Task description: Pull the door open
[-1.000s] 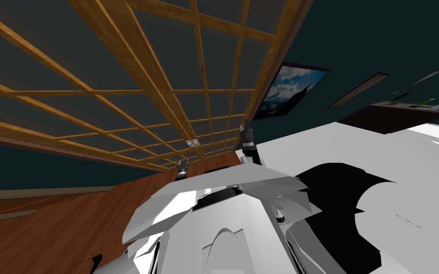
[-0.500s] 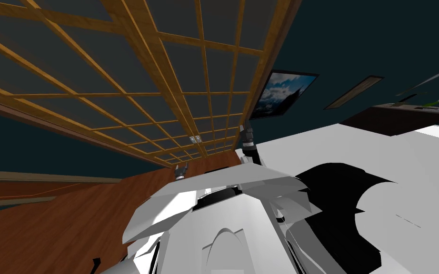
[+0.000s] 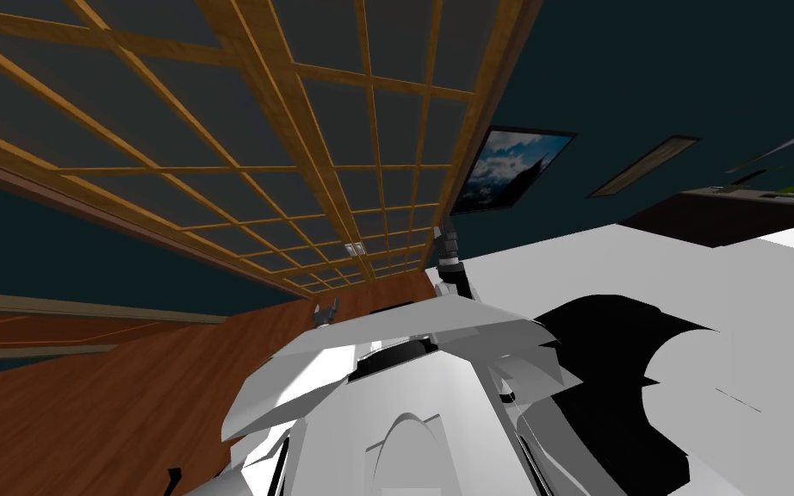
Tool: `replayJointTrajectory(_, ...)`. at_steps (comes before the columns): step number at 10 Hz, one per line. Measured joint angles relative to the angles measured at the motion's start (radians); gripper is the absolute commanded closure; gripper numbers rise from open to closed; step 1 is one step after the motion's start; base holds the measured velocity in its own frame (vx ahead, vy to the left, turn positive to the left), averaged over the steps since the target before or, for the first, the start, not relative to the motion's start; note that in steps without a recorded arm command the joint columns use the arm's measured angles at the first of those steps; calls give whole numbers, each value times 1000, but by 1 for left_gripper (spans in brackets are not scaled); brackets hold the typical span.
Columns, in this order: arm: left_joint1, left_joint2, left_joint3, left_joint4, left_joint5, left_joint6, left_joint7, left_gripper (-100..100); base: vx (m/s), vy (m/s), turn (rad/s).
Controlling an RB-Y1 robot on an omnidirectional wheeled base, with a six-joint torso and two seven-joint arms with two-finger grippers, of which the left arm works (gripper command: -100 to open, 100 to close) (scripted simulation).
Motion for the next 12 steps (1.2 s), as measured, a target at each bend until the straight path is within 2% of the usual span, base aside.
replayJointTrajectory(2, 19, 1, 17, 17, 5, 1, -11, -100, -130, 5, 42)
replayJointTrajectory(7, 27, 15, 62, 94, 22, 5, -39, -100, -103, 24, 22)
replayJointTrajectory(8, 35, 6, 72, 89, 25, 16, -50, -100, -52, 13, -4)
replayJointTrajectory(10, 12, 20, 91, 151, 33, 2, -64, -100, 11, 28, -64)
replayJointTrajectory(12, -21, 10, 116, 180, 42, 5, -90, -100, 146, 47, -114)
